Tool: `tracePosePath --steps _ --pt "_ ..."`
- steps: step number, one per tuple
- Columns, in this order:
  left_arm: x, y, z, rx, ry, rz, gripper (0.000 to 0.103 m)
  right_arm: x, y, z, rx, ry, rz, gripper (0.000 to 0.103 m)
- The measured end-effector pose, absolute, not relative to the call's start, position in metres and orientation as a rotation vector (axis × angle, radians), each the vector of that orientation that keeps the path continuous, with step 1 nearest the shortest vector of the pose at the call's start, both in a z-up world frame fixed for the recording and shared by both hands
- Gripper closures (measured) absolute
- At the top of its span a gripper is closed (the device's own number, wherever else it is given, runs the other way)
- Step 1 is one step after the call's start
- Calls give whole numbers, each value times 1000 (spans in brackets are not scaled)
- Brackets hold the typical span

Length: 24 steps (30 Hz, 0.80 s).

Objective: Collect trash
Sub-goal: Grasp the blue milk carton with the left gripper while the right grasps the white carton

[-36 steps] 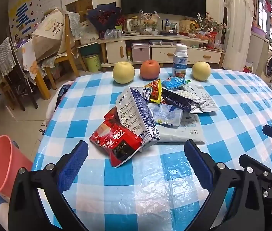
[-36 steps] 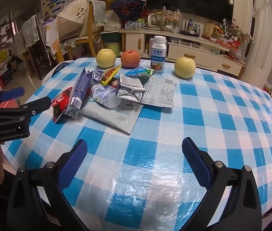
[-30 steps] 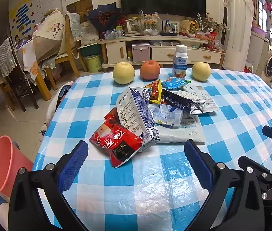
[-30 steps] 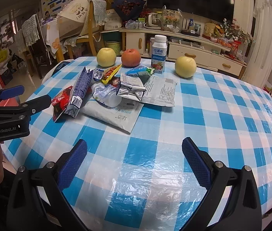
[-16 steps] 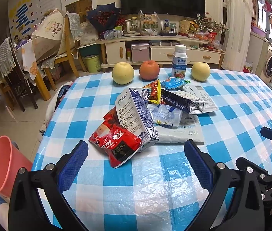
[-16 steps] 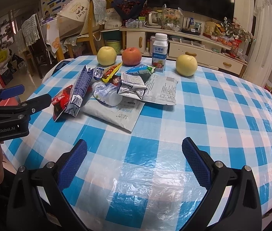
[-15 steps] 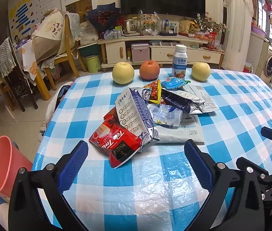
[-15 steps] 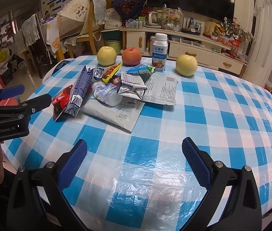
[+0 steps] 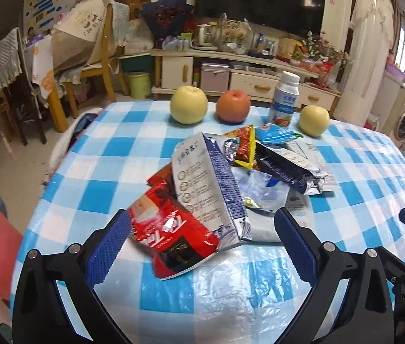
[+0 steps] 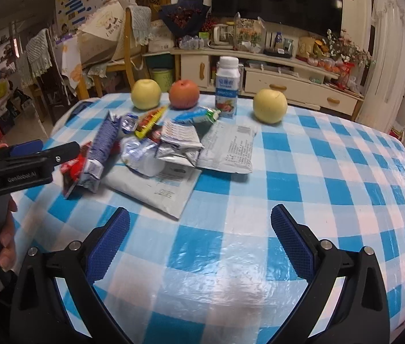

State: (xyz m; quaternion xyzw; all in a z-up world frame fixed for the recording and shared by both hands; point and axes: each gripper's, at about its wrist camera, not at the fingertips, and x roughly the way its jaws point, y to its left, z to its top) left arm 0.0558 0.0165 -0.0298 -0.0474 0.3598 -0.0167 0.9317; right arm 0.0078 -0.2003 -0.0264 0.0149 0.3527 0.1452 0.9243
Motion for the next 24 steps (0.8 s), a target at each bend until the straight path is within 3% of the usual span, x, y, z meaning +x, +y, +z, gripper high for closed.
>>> tracePosePath --steps 11,24 --pt "85 0 -51 -17 769 -32 4 26 -207 -53 -4 782 273 4" --pt "110 -4 -74 1 860 -20 5 69 -194 -39 -37 766 302 4"
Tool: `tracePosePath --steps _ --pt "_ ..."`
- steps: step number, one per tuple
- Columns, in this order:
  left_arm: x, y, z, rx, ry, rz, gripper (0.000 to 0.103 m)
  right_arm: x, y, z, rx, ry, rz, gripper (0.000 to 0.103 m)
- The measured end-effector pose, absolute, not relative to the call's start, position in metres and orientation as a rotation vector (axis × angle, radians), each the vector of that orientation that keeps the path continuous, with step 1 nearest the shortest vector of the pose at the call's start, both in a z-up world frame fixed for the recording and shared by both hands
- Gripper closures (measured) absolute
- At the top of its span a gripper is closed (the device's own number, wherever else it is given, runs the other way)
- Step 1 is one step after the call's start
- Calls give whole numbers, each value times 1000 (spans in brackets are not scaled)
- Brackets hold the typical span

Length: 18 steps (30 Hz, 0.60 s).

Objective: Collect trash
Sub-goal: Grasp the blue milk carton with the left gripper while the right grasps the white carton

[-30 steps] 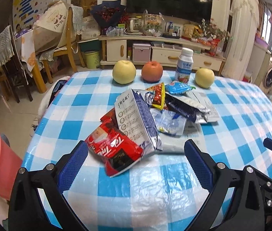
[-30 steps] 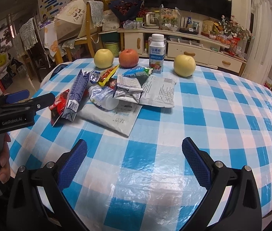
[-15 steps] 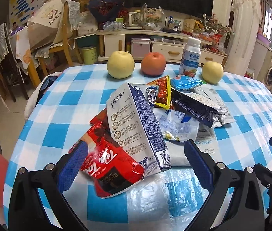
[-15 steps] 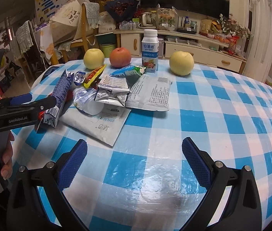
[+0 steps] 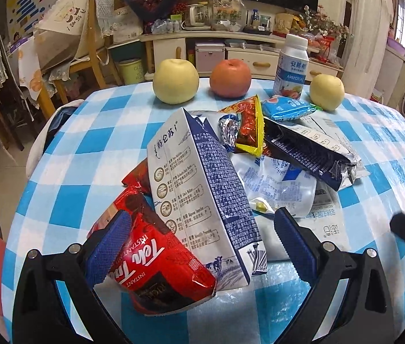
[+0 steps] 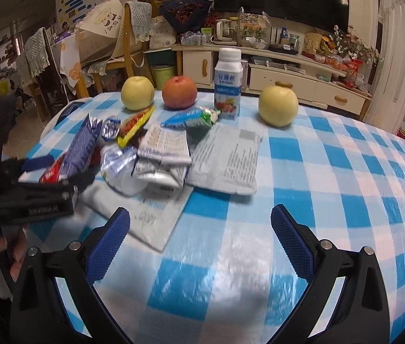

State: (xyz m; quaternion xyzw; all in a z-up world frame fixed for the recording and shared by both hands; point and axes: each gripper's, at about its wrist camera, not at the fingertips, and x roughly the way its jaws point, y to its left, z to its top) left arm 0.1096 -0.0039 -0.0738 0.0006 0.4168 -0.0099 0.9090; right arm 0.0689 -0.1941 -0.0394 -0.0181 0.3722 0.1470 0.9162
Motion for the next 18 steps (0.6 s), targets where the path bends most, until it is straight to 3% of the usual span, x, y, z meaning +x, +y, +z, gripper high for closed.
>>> tracePosePath --steps 2,4,6,9,18 --pt "111 -4 -75 -4 865 -18 6 80 -191 -36 -37 764 320 4" --pt "112 -2 -76 3 868 8 24 92 -188 -35 -34 770 339 4" --pt "112 1 -75 -14 871 22 32 102 -184 -35 -22 779 353 4" --pt "114 5 -76 -30 888 16 68 117 -178 -35 2 790 375 4" --pt "107 17 -74 -42 879 20 70 150 -147 -45 -9 846 403 4"
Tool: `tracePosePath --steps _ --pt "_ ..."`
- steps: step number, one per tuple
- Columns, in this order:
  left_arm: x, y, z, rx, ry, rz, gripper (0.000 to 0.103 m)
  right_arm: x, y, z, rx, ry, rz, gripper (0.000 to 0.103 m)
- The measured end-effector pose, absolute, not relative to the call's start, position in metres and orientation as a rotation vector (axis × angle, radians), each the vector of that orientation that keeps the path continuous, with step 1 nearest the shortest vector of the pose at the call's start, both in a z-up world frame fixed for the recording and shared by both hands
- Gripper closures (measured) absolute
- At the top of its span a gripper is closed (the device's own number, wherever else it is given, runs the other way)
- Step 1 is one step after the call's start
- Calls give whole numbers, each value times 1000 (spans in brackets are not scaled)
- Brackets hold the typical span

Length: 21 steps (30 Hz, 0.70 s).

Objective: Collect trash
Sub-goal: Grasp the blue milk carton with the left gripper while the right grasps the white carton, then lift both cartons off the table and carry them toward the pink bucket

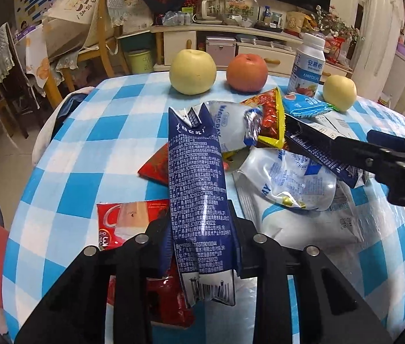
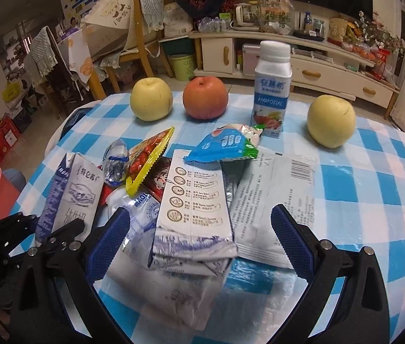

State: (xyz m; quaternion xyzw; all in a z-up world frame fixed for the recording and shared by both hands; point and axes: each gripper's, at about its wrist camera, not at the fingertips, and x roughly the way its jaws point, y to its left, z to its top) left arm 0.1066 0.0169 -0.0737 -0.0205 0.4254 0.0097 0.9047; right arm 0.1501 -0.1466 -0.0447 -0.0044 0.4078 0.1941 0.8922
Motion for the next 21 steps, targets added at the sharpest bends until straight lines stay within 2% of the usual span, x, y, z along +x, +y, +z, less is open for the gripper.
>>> tracePosePath --steps 5,7,8,21 --pt "99 25 -68 -56 852 14 70 156 -141 -57 -14 881 428 6" --pt "97 26 -64 -59 836 10 70 158 -143 -61 -5 902 431 33" --pt "95 26 -61 -64 825 8 70 158 -144 -61 -1 901 433 40" --pt "88 32 -50 -75 773 12 70 135 -157 -46 47 848 459 42"
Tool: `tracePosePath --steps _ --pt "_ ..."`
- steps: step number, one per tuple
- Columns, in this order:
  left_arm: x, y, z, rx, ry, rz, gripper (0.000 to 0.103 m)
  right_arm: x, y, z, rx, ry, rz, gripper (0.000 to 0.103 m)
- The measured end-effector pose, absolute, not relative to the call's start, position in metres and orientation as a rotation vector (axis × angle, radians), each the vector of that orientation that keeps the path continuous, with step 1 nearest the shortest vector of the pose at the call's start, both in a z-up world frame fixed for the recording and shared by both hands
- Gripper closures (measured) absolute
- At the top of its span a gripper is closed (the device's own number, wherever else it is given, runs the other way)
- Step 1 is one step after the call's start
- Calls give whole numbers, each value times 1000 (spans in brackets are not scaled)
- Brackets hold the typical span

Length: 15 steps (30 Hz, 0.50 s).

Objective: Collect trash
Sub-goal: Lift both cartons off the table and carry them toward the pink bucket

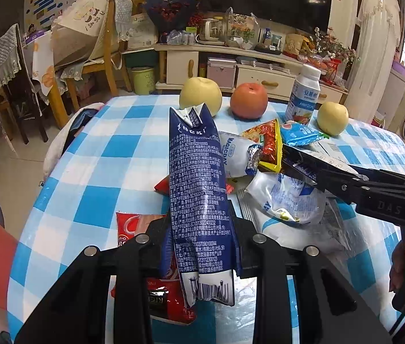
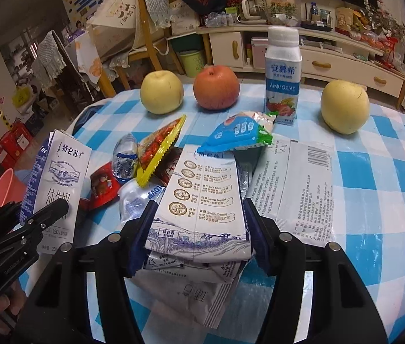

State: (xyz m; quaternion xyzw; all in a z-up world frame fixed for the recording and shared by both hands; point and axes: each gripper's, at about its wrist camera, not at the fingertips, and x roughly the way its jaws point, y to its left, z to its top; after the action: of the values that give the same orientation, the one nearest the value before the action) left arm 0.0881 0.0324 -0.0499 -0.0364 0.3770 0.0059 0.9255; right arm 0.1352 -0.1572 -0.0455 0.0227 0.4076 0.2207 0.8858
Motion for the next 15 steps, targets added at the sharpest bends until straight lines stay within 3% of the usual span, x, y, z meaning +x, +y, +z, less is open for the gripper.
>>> tracePosePath --steps 15 --pt "76 45 -36 -100 730 10 70 82 -170 -12 -27 720 437 42"
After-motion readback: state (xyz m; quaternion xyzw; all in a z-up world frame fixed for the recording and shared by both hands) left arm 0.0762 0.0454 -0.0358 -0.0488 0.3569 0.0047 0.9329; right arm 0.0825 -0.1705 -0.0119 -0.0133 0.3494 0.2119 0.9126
